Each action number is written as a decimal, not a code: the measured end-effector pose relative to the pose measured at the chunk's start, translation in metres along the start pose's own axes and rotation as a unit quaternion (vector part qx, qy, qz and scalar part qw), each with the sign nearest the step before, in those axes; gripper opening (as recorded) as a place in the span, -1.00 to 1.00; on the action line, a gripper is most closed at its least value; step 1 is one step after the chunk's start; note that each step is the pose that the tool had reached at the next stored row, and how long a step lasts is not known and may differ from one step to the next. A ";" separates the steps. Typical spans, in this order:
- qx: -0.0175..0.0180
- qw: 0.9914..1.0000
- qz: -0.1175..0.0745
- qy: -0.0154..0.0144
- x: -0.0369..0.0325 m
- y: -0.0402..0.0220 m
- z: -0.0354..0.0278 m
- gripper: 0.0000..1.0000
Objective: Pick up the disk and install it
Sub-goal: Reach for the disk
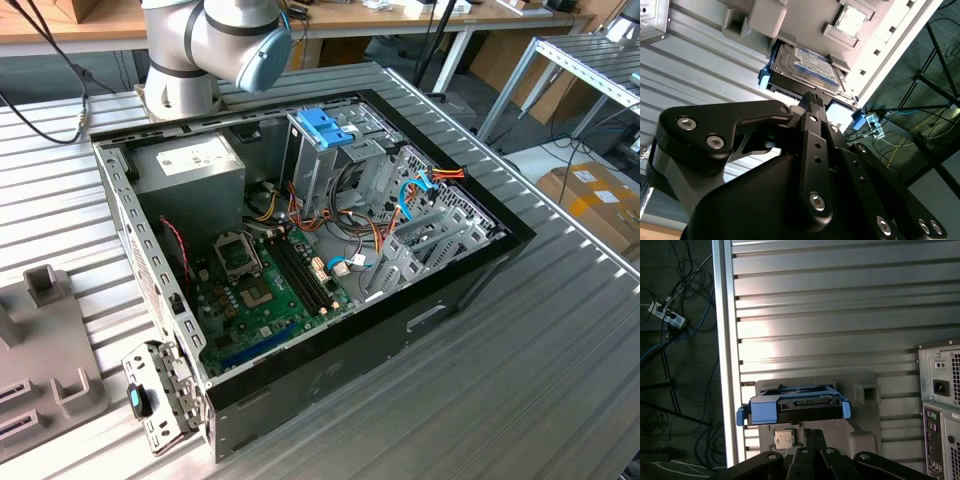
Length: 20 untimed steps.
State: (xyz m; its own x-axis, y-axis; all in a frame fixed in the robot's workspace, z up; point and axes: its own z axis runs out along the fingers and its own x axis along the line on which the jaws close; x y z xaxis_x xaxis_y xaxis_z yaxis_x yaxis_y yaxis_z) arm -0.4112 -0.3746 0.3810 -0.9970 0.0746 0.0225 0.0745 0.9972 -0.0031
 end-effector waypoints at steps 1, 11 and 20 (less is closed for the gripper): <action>0.000 1.000 0.000 0.000 0.0000 0.0000 0.0000 -0.79; 0.000 1.000 0.000 0.000 0.0054 -0.0003 0.0013 -0.79; 0.000 1.000 0.000 0.000 0.0122 -0.0002 0.0023 -0.79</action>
State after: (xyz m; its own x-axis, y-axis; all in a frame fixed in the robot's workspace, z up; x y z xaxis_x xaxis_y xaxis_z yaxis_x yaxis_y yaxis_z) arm -0.4234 -0.3739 0.3790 -0.9970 0.0746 0.0224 0.0745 0.9972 -0.0033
